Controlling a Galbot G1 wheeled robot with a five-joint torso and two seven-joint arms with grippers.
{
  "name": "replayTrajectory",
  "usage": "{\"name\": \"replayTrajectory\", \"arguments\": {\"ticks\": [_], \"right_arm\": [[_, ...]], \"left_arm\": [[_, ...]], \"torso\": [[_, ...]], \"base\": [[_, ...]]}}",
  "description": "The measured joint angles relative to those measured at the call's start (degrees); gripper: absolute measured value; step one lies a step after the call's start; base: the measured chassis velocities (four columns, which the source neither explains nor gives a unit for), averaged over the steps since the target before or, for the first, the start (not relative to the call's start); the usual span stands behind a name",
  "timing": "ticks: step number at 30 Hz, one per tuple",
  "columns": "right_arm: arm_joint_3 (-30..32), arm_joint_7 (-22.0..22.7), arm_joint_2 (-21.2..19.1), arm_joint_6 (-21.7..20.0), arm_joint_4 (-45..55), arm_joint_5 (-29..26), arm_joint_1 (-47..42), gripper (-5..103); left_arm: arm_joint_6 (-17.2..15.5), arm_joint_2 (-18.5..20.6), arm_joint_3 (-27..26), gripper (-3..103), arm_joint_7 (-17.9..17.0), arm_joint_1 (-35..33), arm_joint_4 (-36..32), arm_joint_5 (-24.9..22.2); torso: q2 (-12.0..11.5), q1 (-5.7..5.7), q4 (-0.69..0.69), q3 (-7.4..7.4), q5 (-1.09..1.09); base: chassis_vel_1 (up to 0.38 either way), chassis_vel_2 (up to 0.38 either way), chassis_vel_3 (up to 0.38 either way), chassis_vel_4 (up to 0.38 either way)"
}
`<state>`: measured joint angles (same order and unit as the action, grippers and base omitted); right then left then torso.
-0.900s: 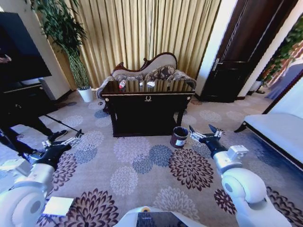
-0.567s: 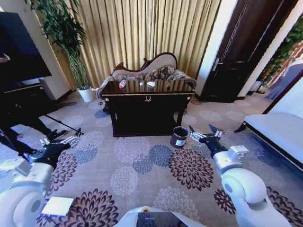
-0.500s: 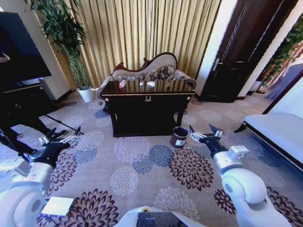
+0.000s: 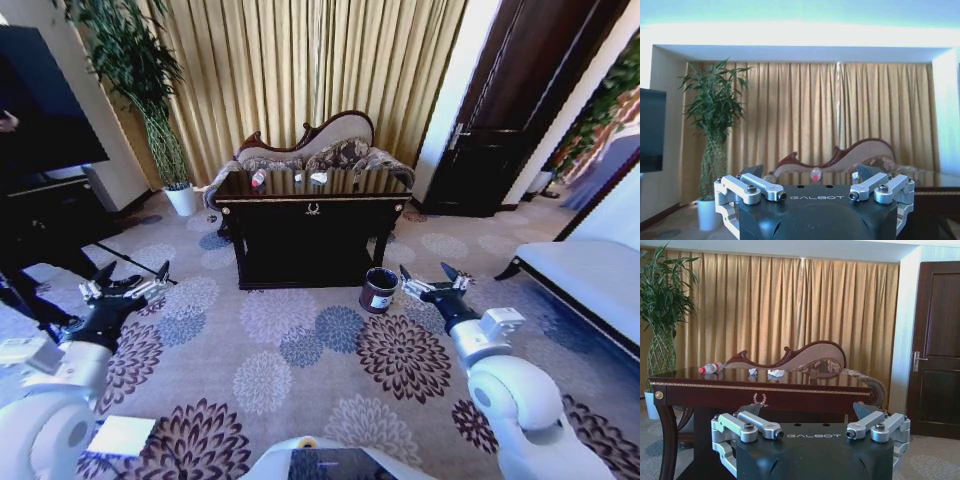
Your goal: Move to the front of the table and place the trash on the table into the trash bin.
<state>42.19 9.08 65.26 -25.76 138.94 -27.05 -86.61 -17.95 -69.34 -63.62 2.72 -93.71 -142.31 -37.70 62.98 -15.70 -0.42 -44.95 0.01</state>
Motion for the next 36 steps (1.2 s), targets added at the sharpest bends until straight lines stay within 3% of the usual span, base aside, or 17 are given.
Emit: {"name": "replayTrajectory", "arguments": {"ticks": [7, 10, 12, 21, 36], "right_arm": [[0.0, 0.0, 0.0, 0.1, -0.2, 0.0, 0.0, 100], [0.0, 0.0, -0.1, 0.1, -0.3, 0.0, 0.0, 100], [0.0, 0.0, -0.1, 0.1, -0.4, 0.0, 0.0, 100], [0.1, 0.0, -0.2, 0.1, -0.8, 0.0, 0.3, 100], [0.1, 0.0, -0.2, 0.4, -1.0, 0.1, 0.4, 100]], "left_arm": [[-0.3, 0.0, 0.0, 100, 0.4, -0.1, -0.1, -0.2], [-2.0, -0.2, 0.0, 100, -0.3, -0.1, -0.6, -0.7], [-5.0, -0.5, -0.1, 100, -2.0, -0.2, -0.8, -2.6], [-10.7, -0.7, -0.4, 100, -4.2, -0.1, -0.9, -4.5], [-11.5, -0.5, -0.4, 100, -4.3, 0.0, -0.9, -3.0]], "torso": [[0.0, 0.00, 0.00, 0.00, 0.00], [0.0, 0.00, 0.00, 0.00, 0.00], [0.0, 0.00, 0.00, 0.00, 0.00], [0.0, 0.00, 0.00, 0.00, 0.00], [0.0, 0.00, 0.00, 0.00, 0.00]], "base": [[0.000, 0.000, 0.000, 0.000], [0.000, 0.000, 0.000, 0.000], [0.000, 0.000, 0.000, 0.000], [0.000, 0.000, 0.000, 0.000], [0.000, 0.000, 0.000, 0.000]]}}
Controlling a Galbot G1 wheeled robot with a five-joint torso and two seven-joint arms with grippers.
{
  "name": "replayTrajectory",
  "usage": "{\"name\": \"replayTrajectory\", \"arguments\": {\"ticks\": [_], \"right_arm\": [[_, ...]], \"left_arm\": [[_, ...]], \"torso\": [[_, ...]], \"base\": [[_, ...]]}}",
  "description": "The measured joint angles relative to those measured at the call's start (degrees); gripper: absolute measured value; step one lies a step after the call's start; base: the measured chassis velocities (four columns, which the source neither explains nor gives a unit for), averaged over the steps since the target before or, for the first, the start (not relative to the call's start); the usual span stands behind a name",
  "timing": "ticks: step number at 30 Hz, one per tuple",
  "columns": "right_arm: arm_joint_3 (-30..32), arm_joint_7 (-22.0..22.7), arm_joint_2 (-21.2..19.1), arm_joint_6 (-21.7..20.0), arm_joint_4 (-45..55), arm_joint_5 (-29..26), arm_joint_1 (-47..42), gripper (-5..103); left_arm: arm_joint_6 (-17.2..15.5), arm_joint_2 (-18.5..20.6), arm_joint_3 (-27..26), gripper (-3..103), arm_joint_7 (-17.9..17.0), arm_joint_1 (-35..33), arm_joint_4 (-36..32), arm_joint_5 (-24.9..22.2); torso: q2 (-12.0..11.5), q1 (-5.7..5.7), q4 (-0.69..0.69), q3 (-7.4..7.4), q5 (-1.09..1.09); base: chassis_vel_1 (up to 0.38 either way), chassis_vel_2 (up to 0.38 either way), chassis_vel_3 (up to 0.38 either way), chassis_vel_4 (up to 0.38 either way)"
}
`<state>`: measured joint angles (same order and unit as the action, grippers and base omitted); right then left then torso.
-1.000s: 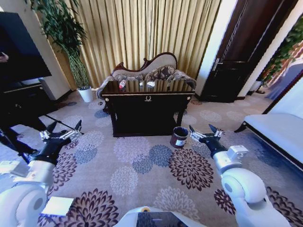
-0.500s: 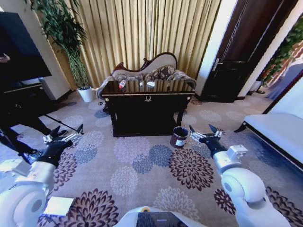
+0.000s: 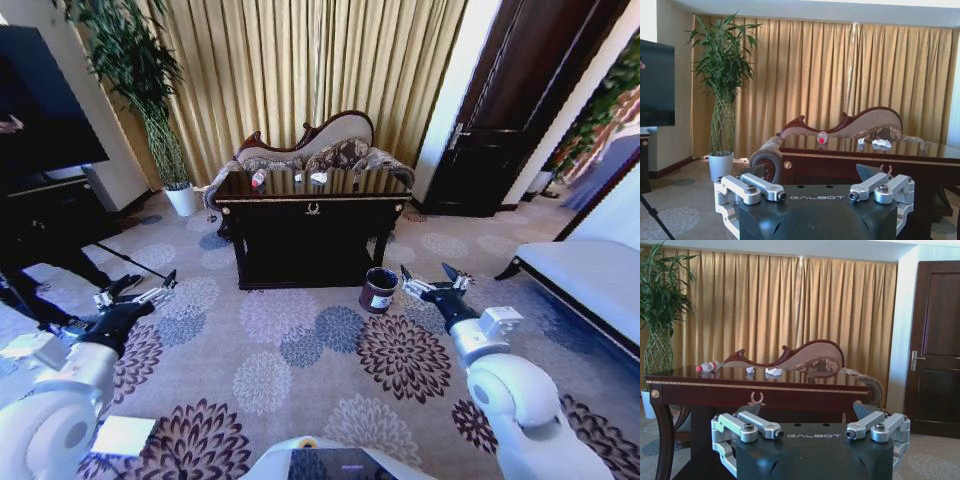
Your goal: Move to the front of the table and place the trash on the table into the trash bin.
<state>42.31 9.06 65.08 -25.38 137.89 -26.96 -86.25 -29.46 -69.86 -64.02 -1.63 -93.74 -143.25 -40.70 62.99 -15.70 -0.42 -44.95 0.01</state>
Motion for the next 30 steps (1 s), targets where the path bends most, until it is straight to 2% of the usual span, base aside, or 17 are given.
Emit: {"name": "replayTrajectory", "arguments": {"ticks": [7, 30], "right_arm": [[0.4, 0.0, -0.2, 0.4, 0.3, 0.0, -0.5, 100], [0.1, -0.1, 0.0, 1.2, 0.2, 0.2, -0.7, 100]], "left_arm": [[0.3, 0.0, -0.2, 100, 1.0, 0.0, 0.0, 0.9], [0.5, -0.3, -0.3, 100, 1.3, -0.6, 0.0, 1.3]], "torso": [[0.0, 0.00, 0.00, 0.00, 0.00], [0.0, 0.00, 0.00, 0.00, 0.00]], "base": [[0.000, 0.000, 0.000, 0.000], [0.000, 0.000, 0.000, 0.000]]}}
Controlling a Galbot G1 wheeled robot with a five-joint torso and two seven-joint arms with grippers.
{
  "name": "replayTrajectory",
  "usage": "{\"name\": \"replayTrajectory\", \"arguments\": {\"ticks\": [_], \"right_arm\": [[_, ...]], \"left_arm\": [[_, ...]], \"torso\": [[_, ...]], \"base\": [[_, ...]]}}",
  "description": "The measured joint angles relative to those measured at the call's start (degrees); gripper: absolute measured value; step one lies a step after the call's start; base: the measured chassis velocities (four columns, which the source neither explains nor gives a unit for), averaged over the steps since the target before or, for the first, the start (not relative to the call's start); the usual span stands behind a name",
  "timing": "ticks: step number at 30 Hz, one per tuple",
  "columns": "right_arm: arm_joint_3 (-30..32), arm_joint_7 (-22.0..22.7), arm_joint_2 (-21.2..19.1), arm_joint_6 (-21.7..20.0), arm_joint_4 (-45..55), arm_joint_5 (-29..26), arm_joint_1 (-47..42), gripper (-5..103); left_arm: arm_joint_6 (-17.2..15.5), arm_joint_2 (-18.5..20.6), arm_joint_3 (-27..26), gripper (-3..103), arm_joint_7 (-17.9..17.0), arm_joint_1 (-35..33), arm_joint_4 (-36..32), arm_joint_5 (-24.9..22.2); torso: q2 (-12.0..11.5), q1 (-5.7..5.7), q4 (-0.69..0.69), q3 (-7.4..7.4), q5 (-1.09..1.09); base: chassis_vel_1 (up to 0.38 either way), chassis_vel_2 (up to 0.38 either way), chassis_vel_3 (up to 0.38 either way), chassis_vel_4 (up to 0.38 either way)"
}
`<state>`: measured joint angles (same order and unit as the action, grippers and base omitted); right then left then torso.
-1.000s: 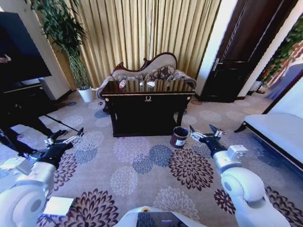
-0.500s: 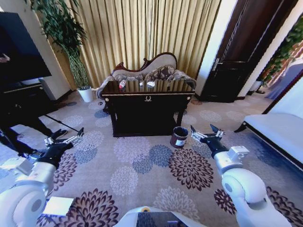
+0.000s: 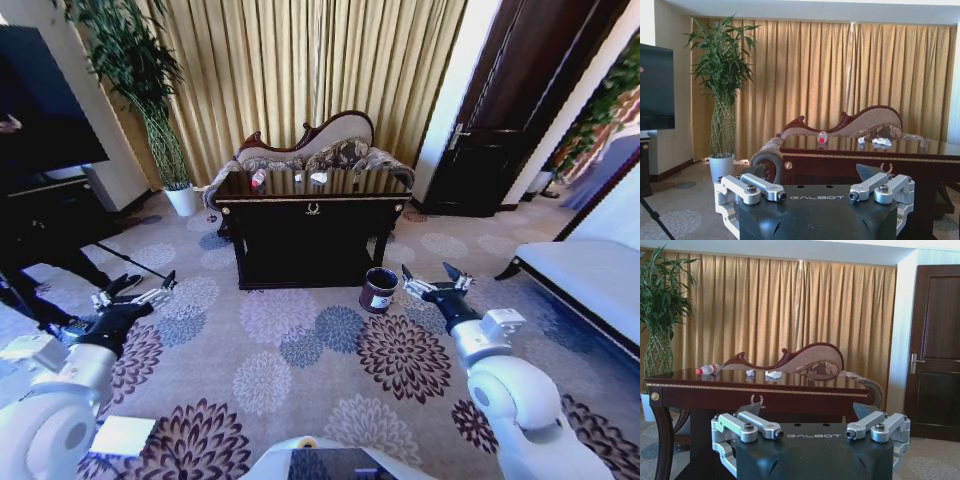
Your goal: Move to the front of the table and place the trash on the table into the trash bin.
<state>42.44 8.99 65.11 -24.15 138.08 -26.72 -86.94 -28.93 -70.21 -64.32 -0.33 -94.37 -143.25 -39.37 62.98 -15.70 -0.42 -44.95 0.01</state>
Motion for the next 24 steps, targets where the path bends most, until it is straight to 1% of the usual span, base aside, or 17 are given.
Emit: {"name": "replayTrajectory", "arguments": {"ticks": [24], "right_arm": [[0.2, 0.0, 0.0, 0.1, 0.0, 0.0, -0.6, 100]], "left_arm": [[0.0, -0.2, -0.3, 100, 0.4, -0.1, 0.0, -0.1]], "torso": [[0.0, 0.00, 0.00, 0.00, 0.00]], "base": [[0.000, 0.000, 0.000, 0.000]]}}
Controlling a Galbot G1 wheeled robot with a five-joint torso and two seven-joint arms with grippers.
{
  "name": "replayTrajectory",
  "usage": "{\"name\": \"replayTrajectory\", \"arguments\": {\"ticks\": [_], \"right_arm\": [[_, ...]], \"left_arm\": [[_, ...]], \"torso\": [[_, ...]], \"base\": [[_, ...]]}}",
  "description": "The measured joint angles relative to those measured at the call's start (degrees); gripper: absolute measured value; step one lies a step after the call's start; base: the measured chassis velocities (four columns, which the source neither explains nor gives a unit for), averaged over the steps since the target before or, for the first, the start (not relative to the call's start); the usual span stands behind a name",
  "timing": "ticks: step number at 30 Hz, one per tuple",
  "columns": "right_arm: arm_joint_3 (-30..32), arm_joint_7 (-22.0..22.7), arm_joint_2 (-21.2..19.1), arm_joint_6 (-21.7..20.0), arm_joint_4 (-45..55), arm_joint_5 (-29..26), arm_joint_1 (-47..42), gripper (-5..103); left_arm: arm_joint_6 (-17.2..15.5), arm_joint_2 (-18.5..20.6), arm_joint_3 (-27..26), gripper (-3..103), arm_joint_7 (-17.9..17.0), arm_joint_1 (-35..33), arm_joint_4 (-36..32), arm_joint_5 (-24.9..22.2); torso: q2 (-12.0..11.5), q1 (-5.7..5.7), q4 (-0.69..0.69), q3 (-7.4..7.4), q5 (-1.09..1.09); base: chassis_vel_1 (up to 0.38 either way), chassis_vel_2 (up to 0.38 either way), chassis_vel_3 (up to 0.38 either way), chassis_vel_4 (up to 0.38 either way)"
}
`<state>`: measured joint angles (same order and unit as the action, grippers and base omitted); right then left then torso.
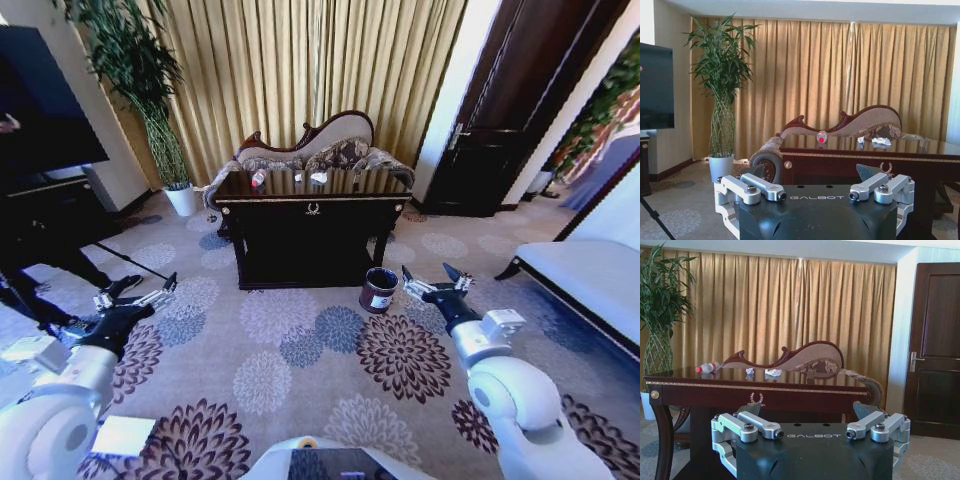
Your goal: Move to the front of the table and place the trash on the table into the trash bin.
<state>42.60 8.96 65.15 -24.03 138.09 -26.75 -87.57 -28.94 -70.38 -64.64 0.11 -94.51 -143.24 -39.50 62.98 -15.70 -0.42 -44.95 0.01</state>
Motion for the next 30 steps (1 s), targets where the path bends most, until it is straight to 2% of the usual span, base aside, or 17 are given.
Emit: {"name": "replayTrajectory", "arguments": {"ticks": [8, 30], "right_arm": [[1.0, 0.3, 0.1, 0.0, 0.3, -0.6, -0.2, 100], [0.1, 0.4, -0.5, 0.1, 0.2, -1.0, 0.8, 100]], "left_arm": [[-0.1, -0.1, 1.6, 100, 0.0, 0.3, 0.0, 0.5], [-0.1, -0.3, 1.4, 100, 0.1, 0.0, 0.0, 0.4]], "torso": [[0.0, 0.00, 0.00, 0.00, 0.00], [0.0, 0.00, 0.00, 0.00, 0.00]], "base": [[0.000, 0.000, 0.000, 0.000], [0.000, 0.000, 0.000, 0.000]]}}
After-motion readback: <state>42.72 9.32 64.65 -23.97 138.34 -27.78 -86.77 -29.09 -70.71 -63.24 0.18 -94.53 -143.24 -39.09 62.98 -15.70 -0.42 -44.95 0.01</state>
